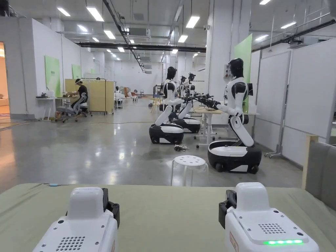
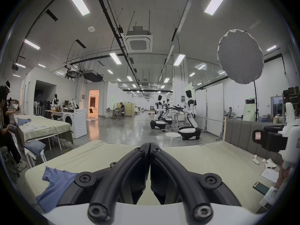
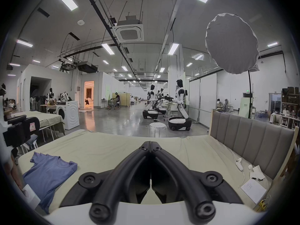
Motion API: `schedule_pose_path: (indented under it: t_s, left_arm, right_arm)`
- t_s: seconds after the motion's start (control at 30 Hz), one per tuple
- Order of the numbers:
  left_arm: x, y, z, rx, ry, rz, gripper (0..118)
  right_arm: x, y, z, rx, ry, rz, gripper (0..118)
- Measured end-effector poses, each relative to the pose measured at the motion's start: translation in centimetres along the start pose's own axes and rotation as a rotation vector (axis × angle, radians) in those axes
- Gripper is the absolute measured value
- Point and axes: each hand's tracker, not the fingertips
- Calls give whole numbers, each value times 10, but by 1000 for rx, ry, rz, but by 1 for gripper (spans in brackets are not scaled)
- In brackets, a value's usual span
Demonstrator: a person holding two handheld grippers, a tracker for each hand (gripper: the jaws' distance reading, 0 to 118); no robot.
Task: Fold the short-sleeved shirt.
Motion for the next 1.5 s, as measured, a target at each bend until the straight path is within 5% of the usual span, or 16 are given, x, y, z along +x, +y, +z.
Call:
schedule_pose_path:
  t_s: [0.2,0.5,0.63,0.7,0.83,0.93,0.97,1.0,1.07,1.17,1.3,1.5]
  left_arm:
    - [-23,-5,6,-20,48,-1,3]
    - [-154,-18,67,-70,431,2,4]
    - [-203,-34,88,-162,447,41,4]
    - [-220,-45,75,-293,418,44,4]
    - [-278,-102,-1,-835,265,113,4]
    - [-321,-159,-54,-999,201,262,4]
    - [-324,-168,-65,-1040,250,205,7]
    - [-326,-174,-75,-1027,260,167,26]
    - [-323,-175,-83,-944,244,187,95]
    - [-327,-182,-107,-892,195,273,97]
    - [-310,-219,-136,-996,212,196,97]
    - [-320,-292,-168,-1086,417,74,96]
  right_arm:
    - [-19,4,-1,14,26,22,0]
    - [-152,-13,-5,-19,352,32,1]
    - [-190,-26,-1,-40,438,20,1]
    - [-200,-33,-5,-64,454,34,1]
    - [-209,-50,-5,-103,485,72,1]
    - [-214,-63,-11,-132,479,102,1]
    - [-215,-66,-16,-144,476,107,1]
    - [-216,-69,-20,-154,471,108,1]
    - [-217,-75,-28,-172,473,104,1]
    - [-223,-85,-44,-203,468,116,1]
    - [-230,-98,-62,-236,468,132,2]
    - [-228,-115,-85,-295,457,151,3]
